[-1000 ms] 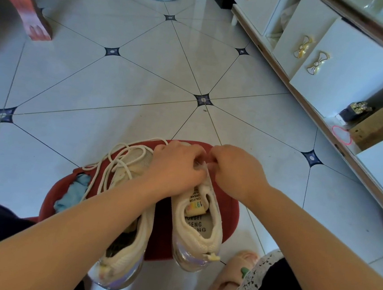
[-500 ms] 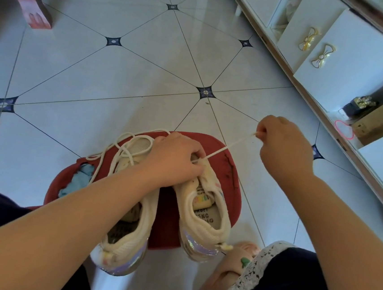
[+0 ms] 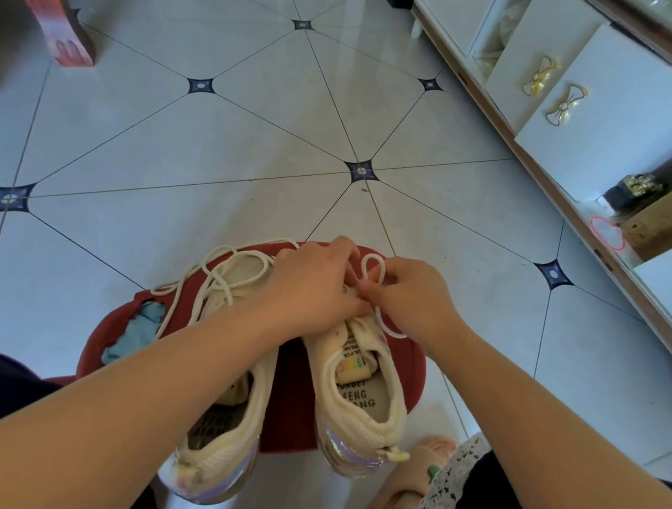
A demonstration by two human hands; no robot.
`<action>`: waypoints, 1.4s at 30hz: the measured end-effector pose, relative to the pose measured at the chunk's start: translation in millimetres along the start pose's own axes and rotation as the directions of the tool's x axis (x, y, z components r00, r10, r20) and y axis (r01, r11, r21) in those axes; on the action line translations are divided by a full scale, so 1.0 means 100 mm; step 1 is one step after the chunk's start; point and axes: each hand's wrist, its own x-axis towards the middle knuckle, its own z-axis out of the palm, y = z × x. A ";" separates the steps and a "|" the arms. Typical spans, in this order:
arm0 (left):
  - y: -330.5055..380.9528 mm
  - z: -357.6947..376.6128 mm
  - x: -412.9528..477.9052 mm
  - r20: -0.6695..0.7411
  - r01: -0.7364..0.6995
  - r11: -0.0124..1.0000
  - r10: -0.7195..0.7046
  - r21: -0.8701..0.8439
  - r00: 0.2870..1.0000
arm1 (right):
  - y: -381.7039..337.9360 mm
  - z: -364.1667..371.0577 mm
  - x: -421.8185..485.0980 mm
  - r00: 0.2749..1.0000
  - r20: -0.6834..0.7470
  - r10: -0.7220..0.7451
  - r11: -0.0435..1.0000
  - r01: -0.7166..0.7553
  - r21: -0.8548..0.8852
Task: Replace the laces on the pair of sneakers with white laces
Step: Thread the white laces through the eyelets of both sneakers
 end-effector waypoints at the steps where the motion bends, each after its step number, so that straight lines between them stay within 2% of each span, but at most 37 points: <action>1: 0.01 0.00 0.00 -0.005 -0.012 0.999 0.012 0.030 1.000 | -0.01 0.01 0.00 0.999 -0.035 -0.012 1.000 0.011 -0.019; 3: 0.02 0.00 0.00 -0.015 -0.032 0.998 0.033 0.046 0.999 | -0.04 -0.01 0.01 0.995 -0.092 -0.032 0.996 0.023 -0.091; 4: 0.03 0.00 0.00 -0.015 -0.039 0.998 0.040 0.039 0.999 | -0.03 -0.07 0.03 0.991 -0.135 -0.002 0.998 -0.007 -0.061; 6: 0.01 -0.01 -0.01 -0.007 -0.034 0.999 0.034 0.019 0.999 | 0.01 -0.32 0.07 0.952 -0.269 0.145 0.981 -0.102 0.168; 8: -0.01 -0.01 -0.03 -0.003 -0.027 1.000 0.027 0.002 1.000 | 0.07 -0.67 0.11 0.862 -0.427 0.273 0.919 -0.103 0.380; 10: -0.01 -0.01 -0.05 0.004 -0.030 1.000 0.030 -0.007 1.000 | 0.11 -0.85 0.10 0.797 -0.523 0.303 0.914 -0.088 0.397; 11: -0.01 -0.01 -0.05 0.005 -0.035 0.999 0.035 -0.004 0.999 | 0.10 -0.83 0.09 0.816 -0.507 0.277 0.923 -0.079 0.377; 12: -0.01 0.00 -0.05 0.003 -0.038 0.999 0.038 0.001 0.999 | 0.08 -0.75 0.08 0.867 -0.440 0.233 0.935 -0.075 0.348; 14: 0.00 0.02 -0.04 -0.002 -0.035 0.999 0.035 0.006 0.999 | 0.04 -0.51 0.06 0.966 -0.187 0.179 0.961 -0.132 0.243; 17: 0.00 0.02 -0.04 -0.014 -0.037 0.999 0.037 0.021 0.999 | 0.03 -0.26 0.00 0.981 0.135 0.139 0.980 -0.156 0.125; 19: -0.01 0.02 -0.03 -0.019 -0.033 0.999 0.034 0.034 0.999 | 0.04 -0.16 -0.02 0.973 0.216 0.076 0.992 -0.096 0.084; 22: -0.01 0.02 -0.02 -0.014 -0.017 0.999 0.017 0.039 1.000 | 0.06 -0.05 0.01 0.991 0.131 -0.035 0.994 0.048 -0.097; 25: 0.01 0.03 -0.02 -0.020 -0.026 0.999 0.027 0.040 0.999 | 0.05 0.03 -0.02 0.986 0.080 -0.150 0.952 0.166 -0.259; 28: 0.01 0.03 -0.02 -0.034 -0.033 0.996 0.036 0.080 0.999 | 0.04 0.06 -0.03 0.961 0.107 -0.256 0.844 0.276 -0.459; 30: 0.01 0.02 -0.03 -0.037 -0.042 0.993 0.047 0.111 0.998 | 0.01 0.01 -0.02 0.935 0.075 -0.348 0.743 0.323 -0.586; 33: 0.00 0.01 -0.05 -0.027 -0.057 0.995 0.059 0.077 0.998 | 0.05 -0.15 0.00 0.918 -0.018 -0.396 0.678 0.279 -0.680; 36: -0.01 -0.01 -0.06 -0.014 -0.054 0.998 0.054 0.036 0.998 | 0.15 -0.45 0.06 0.916 -0.203 -0.346 0.726 0.124 -0.676; 38: -0.01 -0.03 -0.08 -0.008 -0.055 0.998 0.055 0.037 0.998 | 0.20 -0.64 0.08 0.887 -0.314 -0.340 0.742 0.047 -0.669; 40: -0.01 -0.03 -0.09 0.001 -0.057 0.997 0.057 0.048 0.998 | 0.21 -0.72 0.08 0.864 -0.328 -0.381 0.738 0.071 -0.671; 42: 0.00 -0.05 -0.11 0.023 -0.049 0.999 0.049 0.007 0.999 | 0.17 -0.71 0.07 0.869 -0.330 -0.369 0.782 0.098 -0.616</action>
